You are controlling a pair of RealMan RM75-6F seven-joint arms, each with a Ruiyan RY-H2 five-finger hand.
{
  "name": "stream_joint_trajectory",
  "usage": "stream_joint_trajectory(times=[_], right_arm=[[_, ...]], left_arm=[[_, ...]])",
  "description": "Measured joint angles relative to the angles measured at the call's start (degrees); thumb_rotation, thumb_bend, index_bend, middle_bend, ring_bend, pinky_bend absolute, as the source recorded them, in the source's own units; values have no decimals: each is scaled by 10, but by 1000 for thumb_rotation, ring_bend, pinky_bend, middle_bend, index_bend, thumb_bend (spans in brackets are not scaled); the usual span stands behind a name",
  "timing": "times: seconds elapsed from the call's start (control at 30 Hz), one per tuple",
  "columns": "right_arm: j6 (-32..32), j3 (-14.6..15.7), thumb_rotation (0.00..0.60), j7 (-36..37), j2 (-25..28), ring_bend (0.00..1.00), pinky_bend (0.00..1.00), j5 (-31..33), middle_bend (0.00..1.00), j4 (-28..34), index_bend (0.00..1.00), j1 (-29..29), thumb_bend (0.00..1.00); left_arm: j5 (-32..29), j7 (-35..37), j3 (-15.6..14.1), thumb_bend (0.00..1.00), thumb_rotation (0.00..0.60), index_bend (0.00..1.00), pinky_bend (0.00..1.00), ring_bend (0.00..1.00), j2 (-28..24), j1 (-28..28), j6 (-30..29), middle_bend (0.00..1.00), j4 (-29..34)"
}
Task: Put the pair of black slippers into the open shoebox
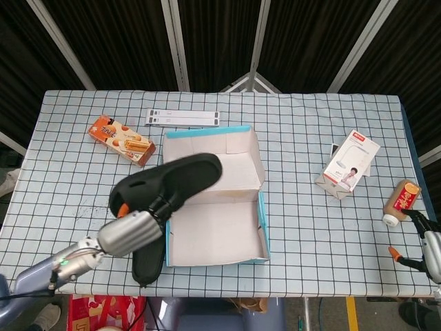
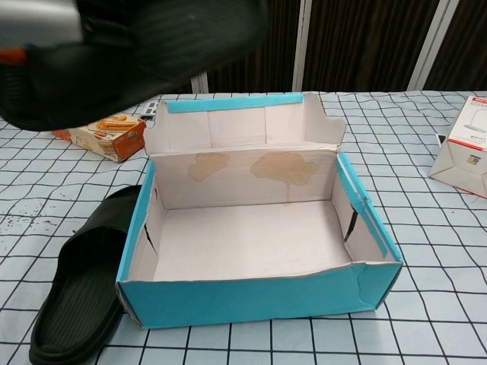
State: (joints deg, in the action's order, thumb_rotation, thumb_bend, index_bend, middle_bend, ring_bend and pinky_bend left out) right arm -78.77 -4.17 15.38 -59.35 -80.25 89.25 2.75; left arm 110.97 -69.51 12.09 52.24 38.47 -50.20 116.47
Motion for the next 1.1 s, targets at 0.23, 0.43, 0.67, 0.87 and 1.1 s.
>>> stream_joint_trajectory(times=[0.23, 0.43, 0.67, 0.87, 1.1], right_arm=[[-4, -2, 600, 17, 3, 252, 213, 1, 203, -6, 194, -4, 233], [-1, 0, 600, 29, 5, 252, 213, -1, 203, -9, 194, -4, 234], [6, -1, 600, 39, 5, 252, 213, 3, 203, -15, 194, -2, 234], [12, -2, 600, 41, 4, 253, 213, 5, 203, -18, 194, 0, 234], [18, -2, 600, 35, 4, 253, 213, 8, 203, -16, 194, 2, 234]], left_arm=[[65, -3, 16, 260, 600, 448, 228, 121, 90, 162, 160, 514, -27], [72, 6, 24, 271, 600, 449, 235, 124, 159, 202, 189, 522, -85], [63, 4, 17, 311, 600, 463, 239, 133, 210, 201, 181, 533, -151], [59, -17, -2, 313, 600, 464, 239, 133, 229, 180, 163, 536, -177], [53, -30, -21, 313, 600, 464, 239, 133, 215, 146, 136, 536, -170]])
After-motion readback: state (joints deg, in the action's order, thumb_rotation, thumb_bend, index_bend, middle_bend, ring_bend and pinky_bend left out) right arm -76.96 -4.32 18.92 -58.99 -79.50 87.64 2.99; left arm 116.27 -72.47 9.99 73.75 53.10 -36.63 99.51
